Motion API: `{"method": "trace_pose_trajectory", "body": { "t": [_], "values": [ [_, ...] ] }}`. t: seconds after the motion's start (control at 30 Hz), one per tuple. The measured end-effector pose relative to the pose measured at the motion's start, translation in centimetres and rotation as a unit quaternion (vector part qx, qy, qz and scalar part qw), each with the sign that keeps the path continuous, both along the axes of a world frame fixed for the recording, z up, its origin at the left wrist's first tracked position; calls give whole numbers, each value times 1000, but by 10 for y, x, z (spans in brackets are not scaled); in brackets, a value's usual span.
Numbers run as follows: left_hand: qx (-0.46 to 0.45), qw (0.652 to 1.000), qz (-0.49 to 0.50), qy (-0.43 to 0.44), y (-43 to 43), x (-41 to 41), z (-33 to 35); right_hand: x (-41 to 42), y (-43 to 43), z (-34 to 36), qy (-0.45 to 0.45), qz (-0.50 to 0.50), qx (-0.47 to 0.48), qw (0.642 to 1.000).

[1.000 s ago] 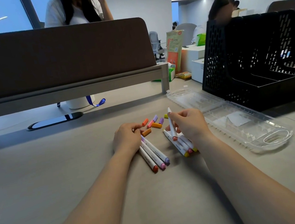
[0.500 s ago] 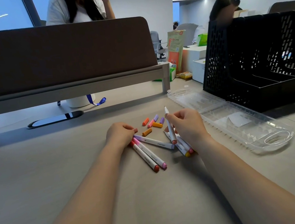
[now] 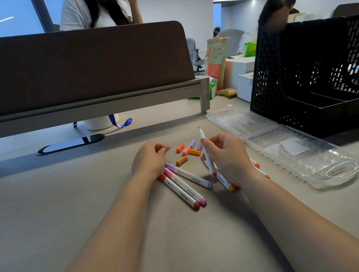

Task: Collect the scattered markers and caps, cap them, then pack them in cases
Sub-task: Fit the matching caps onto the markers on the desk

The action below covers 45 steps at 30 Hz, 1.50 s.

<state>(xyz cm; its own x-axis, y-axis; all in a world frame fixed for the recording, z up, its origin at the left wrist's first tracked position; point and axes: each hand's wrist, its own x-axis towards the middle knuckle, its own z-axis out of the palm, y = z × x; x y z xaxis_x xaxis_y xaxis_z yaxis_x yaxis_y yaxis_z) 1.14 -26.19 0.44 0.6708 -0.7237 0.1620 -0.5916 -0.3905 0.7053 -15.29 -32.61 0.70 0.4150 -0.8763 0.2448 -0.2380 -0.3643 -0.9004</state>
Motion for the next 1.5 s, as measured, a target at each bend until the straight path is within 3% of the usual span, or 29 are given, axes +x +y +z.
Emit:
{"method": "trace_pose_trajectory", "body": {
  "t": [0.1,0.2,0.5,0.6,0.83,1.0,1.07,1.17,1.23,1.33,1.5],
  "values": [
    [-117,981,-45,147,1,-10,7,3,-1,-3,20,-10,-45,999],
    [-170,943,-70,279,0,-20,14,3,-3,-7,24,4,-84,996],
    [-234,824,-90,508,1,-25,23,1,-2,-8,31,20,-142,989],
    [-252,800,-62,540,3,-24,23,1,0,-7,40,25,-147,988],
    [-274,809,15,521,1,-21,21,1,5,-5,70,27,-200,977],
    [-294,818,16,494,1,-23,20,0,8,-1,98,19,-235,967],
    [-281,862,8,422,0,-26,18,0,9,-1,110,13,-244,963],
    [-254,937,-13,240,-1,-30,13,1,8,-2,131,-1,-261,956],
    [-236,963,-29,123,-1,-31,11,2,8,-3,144,-14,-267,953],
    [-200,979,-27,28,-1,-31,8,4,9,-5,163,-30,-262,951],
    [-178,983,-43,20,3,-31,11,5,12,-4,173,-41,-260,949]
  ]
}}
